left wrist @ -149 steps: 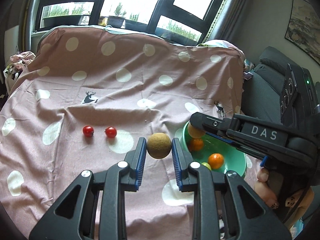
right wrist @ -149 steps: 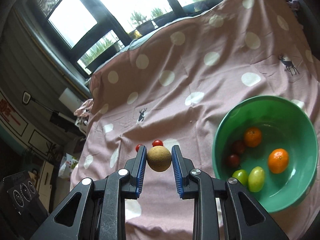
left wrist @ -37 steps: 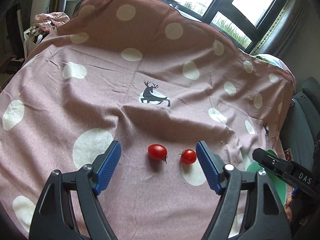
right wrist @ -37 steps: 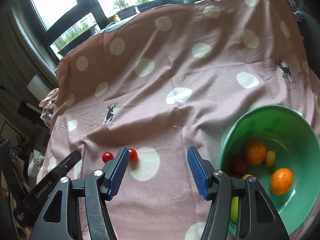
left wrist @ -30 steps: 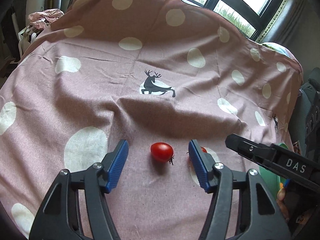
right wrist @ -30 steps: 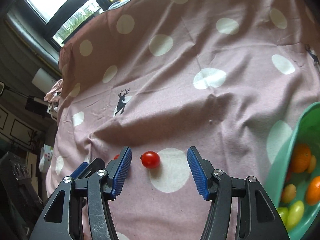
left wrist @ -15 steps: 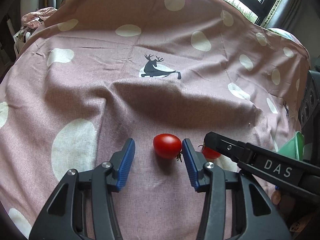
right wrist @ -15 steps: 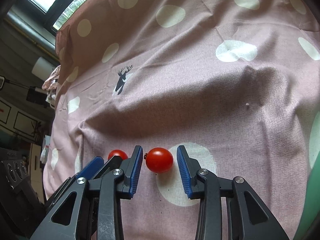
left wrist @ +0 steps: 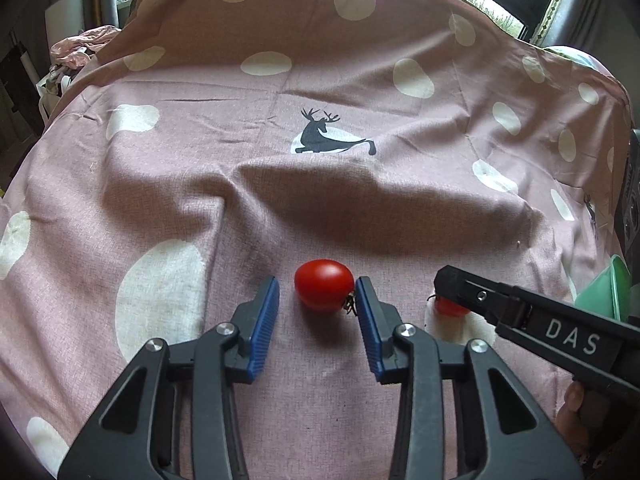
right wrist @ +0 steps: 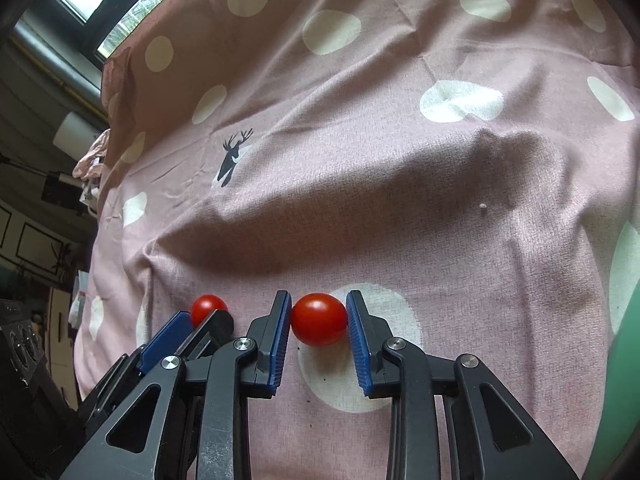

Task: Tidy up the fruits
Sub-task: 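Close the right gripper around the red cherry tomato, then carry the cherry tomato with the right tool over the bowl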

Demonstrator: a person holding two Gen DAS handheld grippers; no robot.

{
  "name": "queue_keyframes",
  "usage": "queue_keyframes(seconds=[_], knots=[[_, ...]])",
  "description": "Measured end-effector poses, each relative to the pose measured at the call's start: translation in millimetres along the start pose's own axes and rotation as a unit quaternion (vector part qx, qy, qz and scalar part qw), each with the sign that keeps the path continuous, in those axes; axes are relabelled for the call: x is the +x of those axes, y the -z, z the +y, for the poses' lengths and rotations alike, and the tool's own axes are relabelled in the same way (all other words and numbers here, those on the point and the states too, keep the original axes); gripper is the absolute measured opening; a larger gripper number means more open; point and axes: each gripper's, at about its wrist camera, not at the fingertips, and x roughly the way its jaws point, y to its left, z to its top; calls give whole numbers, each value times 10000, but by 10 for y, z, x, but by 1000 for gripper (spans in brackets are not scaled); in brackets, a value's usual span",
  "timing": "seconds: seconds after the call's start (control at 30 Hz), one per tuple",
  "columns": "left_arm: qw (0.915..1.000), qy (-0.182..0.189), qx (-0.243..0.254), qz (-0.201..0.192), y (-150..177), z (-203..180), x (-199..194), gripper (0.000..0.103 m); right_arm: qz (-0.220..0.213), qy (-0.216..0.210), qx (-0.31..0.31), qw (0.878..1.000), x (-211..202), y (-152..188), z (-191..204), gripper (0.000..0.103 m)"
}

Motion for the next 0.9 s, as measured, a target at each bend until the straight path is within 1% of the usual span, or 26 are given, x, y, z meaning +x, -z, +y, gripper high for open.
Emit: queue_keyframes(seconds=[0.1,0.27,0.37,0.5,0.63,0.73,0.9], knots=[[10000,-40,-48,-15,-9,32,-1,30,-28,51,15,10000,-7,-2,-20,30],[10000,-34,-42,-11,-14,33,-3,30,-29,76,39,10000,-24,10,-30,30],[10000,59,-75,10,-18,51,-23,30,-58,129,34,9999,-47,11,-32,30],[9997,166,-167,64,-12,63,-71,29,-131,95,53,9999,-123,-3,-44,30],[9997,169,-95,-117,-11,5,-226,29,-238,103,94,9996,-242,-3,-66,30],[9991,345,-133,-190,-10,-37,-361,29,-348,65,137,9993,-363,8,-89,30],[9973,567,-9,-461,14,-175,-669,29,-619,-24,221,9978,-646,85,-133,30]])
